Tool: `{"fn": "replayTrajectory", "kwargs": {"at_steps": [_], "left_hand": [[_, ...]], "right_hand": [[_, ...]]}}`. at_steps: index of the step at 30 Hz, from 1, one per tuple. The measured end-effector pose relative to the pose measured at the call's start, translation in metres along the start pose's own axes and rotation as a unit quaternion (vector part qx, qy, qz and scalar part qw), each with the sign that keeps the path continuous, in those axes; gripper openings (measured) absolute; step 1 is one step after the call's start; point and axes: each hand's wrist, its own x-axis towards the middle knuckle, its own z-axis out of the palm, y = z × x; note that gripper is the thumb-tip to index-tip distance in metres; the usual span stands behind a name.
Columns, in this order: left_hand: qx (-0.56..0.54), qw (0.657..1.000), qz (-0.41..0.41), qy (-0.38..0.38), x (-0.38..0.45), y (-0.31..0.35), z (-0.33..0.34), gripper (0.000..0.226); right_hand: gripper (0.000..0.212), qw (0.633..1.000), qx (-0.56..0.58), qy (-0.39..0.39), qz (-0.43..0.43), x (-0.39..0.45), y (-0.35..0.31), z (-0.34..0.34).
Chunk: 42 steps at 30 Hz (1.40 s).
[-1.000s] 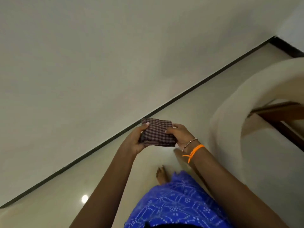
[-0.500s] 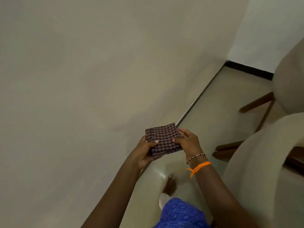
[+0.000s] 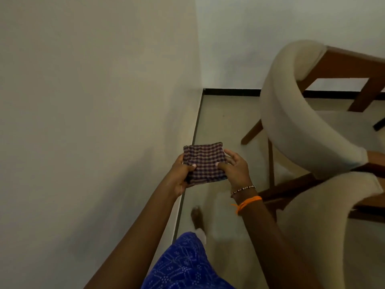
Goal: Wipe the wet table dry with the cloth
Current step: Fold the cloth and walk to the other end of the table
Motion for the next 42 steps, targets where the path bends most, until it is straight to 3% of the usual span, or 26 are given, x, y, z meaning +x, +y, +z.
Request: {"fn": "replayTrajectory", "kwargs": {"at_steps": [6,11,16,25,28,33,42], "left_hand": [[0.036,0.998,-0.029,-0.036,0.131,0.091,0.035,0.034],[0.057,0.997,-0.001,-0.057,0.221,0.18,0.068,0.027],[0.097,0.992,-0.003,-0.081,0.311,0.261,0.126,0.013],[0.214,0.973,-0.001,-0.09,0.496,0.389,0.301,0.035],[0.256,0.957,0.016,-0.136,0.545,0.423,0.38,0.031],[0.309,0.922,-0.03,-0.232,0.593,0.441,0.499,0.029],[0.447,0.8,-0.049,-0.396,0.654,0.453,0.687,0.044]], "right_hand": [[0.059,0.999,0.007,0.044,0.026,0.129,-0.062,0.021],[0.065,0.988,0.11,0.042,0.098,0.237,-0.128,0.031],[0.047,0.988,0.127,0.048,0.078,0.349,-0.183,0.026],[0.057,0.955,0.236,0.176,0.031,0.563,-0.294,-0.032],[0.058,0.938,0.244,0.245,-0.002,0.613,-0.337,-0.073],[0.055,0.92,0.188,0.341,-0.042,0.667,-0.379,-0.156],[0.05,0.81,0.265,0.522,-0.011,0.74,-0.402,-0.279]]}}
